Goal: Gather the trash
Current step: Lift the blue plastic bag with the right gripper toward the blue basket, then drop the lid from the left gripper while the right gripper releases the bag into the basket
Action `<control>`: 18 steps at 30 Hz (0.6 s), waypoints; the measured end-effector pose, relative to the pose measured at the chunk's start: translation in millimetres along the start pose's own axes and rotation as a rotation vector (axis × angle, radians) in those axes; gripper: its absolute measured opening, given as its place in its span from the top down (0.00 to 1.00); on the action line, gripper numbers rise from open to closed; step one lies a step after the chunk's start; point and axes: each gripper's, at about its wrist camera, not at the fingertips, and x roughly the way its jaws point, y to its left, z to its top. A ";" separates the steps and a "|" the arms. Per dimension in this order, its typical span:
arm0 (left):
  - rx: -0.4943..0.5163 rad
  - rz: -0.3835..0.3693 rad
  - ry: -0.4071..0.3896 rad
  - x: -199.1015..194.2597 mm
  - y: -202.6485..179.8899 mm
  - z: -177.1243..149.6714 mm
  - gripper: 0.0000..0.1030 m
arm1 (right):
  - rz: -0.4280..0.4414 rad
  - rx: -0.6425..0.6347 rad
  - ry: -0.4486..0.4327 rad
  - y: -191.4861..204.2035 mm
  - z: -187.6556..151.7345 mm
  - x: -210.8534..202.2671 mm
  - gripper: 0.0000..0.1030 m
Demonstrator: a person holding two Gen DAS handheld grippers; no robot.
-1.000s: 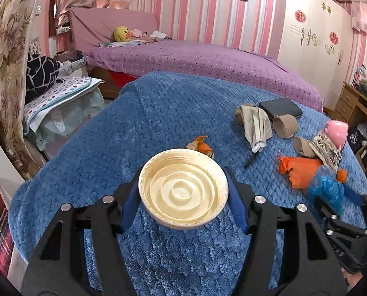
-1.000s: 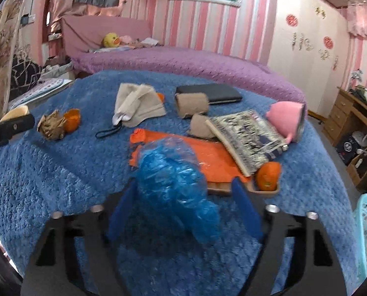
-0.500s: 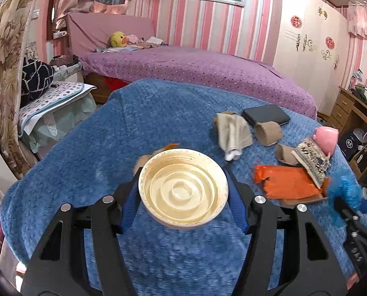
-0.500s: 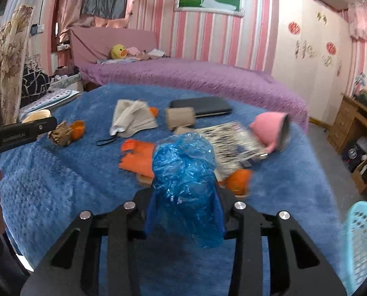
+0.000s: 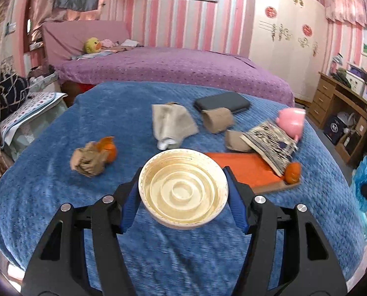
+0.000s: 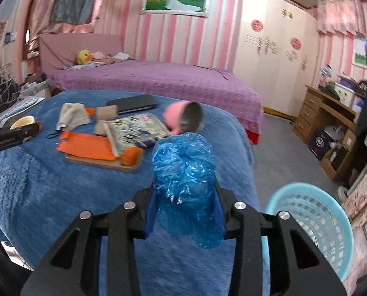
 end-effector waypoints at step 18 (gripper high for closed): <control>0.162 -0.053 -0.040 -7.2 -110.9 -1.2 0.41 | -0.130 0.156 0.090 -139.0 -19.8 30.7 0.63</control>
